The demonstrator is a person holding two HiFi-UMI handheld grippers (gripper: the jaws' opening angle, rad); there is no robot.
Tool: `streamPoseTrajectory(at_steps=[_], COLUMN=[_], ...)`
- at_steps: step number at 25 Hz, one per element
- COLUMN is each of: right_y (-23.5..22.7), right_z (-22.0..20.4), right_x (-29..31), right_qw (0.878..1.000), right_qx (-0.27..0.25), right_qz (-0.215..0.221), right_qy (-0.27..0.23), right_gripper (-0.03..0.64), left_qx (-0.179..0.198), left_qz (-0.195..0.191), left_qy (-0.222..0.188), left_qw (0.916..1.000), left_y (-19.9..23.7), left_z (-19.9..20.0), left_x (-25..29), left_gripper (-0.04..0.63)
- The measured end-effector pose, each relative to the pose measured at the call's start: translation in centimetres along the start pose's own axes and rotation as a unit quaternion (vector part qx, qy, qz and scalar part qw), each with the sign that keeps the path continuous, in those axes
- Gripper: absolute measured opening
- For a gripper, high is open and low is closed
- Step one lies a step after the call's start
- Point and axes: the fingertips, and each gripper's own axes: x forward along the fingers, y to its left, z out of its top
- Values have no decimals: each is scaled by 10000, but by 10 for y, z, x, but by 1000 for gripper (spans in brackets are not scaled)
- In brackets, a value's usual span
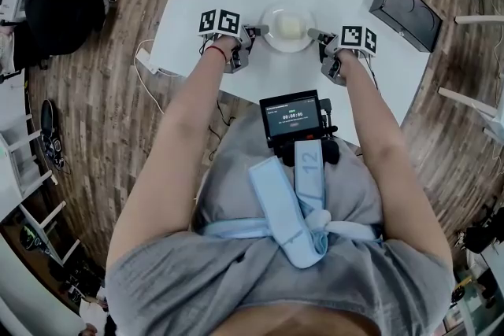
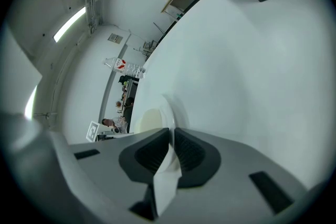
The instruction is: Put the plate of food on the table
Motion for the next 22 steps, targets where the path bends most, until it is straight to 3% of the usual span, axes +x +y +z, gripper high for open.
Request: streamPoseTrajectory(at_steps=[14, 22], right_y=[1, 2], right_z=[3, 2], right_x=[2, 5], right_qw=[9994, 9995], right_qx=[-175, -140], right_qz=[-303, -296], right_qy=[20, 28], right_gripper=[41, 41], left_qx=[515, 680], left_qz=[718, 934], left_qy=[-56, -72], left_qw=[9961, 9933], left_y=[2, 4], left_z=[9, 9], left_x=[1, -4], left_gripper=[34, 55])
